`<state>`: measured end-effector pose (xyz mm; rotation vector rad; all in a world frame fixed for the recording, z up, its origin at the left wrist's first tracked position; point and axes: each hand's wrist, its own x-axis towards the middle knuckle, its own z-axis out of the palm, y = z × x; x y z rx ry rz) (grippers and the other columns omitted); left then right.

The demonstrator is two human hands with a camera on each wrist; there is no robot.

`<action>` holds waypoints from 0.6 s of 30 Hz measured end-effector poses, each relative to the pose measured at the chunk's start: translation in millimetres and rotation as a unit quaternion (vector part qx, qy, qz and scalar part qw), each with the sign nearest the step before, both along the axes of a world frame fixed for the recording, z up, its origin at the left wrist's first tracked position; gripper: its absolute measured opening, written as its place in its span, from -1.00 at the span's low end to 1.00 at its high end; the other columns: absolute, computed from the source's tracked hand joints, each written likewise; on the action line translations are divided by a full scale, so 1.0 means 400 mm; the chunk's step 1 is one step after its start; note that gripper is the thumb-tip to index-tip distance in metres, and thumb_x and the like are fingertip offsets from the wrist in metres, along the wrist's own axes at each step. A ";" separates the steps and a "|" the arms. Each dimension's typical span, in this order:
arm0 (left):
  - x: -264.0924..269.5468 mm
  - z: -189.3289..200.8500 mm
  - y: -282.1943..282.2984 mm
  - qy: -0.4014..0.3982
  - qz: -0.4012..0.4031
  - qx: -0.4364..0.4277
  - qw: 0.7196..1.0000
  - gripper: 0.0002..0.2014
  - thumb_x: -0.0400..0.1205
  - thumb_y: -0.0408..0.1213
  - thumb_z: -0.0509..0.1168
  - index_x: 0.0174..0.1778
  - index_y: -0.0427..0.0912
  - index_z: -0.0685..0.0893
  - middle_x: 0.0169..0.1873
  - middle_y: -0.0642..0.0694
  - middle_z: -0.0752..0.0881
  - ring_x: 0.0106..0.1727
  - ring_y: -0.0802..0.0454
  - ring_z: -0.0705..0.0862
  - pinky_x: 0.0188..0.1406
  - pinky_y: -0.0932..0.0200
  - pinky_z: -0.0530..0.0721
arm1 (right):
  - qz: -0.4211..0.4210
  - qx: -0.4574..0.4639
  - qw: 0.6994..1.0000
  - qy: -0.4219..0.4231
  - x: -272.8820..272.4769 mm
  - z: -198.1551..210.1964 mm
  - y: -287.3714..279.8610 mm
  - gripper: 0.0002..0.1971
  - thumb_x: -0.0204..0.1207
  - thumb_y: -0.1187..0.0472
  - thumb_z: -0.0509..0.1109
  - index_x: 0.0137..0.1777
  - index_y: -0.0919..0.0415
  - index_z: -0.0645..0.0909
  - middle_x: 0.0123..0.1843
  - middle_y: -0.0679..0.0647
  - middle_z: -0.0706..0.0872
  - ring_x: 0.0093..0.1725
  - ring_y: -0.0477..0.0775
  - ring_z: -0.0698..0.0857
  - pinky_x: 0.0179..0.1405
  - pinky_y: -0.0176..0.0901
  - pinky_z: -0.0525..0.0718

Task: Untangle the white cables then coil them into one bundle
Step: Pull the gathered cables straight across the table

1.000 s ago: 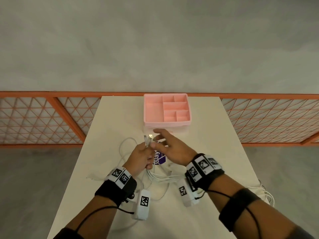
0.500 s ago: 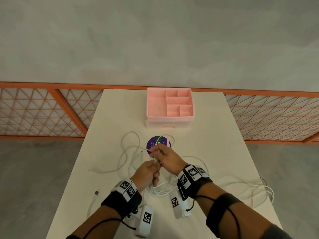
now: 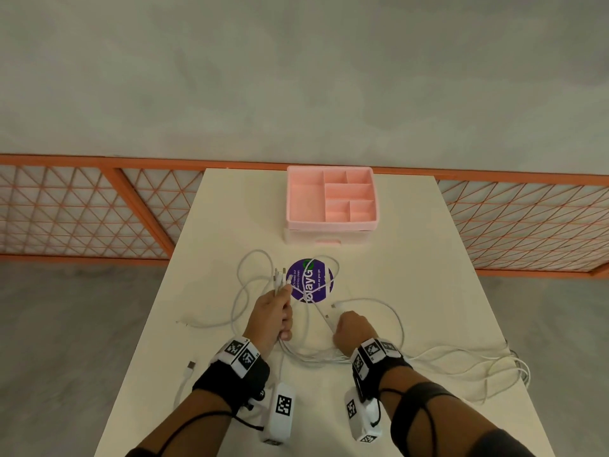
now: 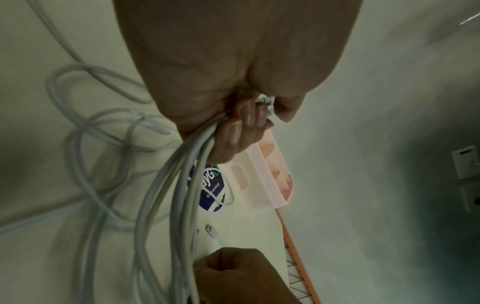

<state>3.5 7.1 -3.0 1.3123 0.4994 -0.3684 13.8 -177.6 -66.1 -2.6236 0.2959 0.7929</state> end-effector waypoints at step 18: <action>0.003 0.059 -0.026 -0.033 -0.053 0.019 0.998 -0.62 0.77 -0.13 0.22 -0.34 -0.10 0.31 -0.57 0.01 0.27 -0.59 0.08 0.19 -0.58 0.27 0.19 | -0.052 0.045 0.997 -0.044 0.043 -0.021 0.017 -0.69 0.57 0.18 0.32 0.29 0.23 0.59 0.27 0.20 0.70 0.25 0.23 0.69 0.14 -0.07 0.62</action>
